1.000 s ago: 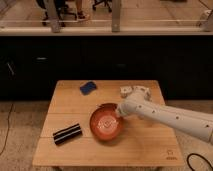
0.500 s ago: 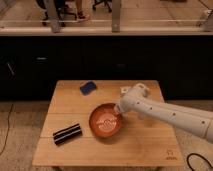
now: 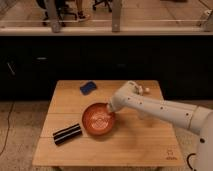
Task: Drag the ceramic bowl in a circle
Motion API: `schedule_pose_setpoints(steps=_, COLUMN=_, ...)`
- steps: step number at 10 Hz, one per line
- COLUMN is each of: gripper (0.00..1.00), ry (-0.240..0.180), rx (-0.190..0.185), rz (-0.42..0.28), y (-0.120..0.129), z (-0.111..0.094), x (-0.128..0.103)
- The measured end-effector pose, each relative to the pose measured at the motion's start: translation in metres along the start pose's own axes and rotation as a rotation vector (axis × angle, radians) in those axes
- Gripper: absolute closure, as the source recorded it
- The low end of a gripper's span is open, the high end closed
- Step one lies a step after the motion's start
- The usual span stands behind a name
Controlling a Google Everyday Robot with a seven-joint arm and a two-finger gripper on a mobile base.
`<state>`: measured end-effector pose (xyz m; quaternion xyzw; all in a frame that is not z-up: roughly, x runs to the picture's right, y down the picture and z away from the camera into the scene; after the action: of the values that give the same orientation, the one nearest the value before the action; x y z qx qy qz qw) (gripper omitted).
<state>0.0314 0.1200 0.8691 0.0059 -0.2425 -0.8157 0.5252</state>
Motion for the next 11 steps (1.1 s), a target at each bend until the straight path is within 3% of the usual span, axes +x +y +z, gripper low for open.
schedule_pose_setpoints(steps=2, gripper=0.96, ry=-0.002, rx=0.023, rz=-0.028, y=-0.017, z=-0.004, x=-0.007)
schedule_pose_setpoints(steps=5, gripper=0.96, ry=-0.007, rx=0.065, rz=-0.060, y=-0.041, z=-0.020, x=-0.035)
schedule_pose_setpoints(steps=7, gripper=0.96, ry=-0.013, rx=0.078, rz=-0.067, y=-0.045, z=-0.027, x=-0.049)
schedule_pose_setpoints(steps=11, gripper=0.96, ry=-0.024, rx=0.043, rz=-0.019, y=-0.005, z=-0.042, x=-0.080)
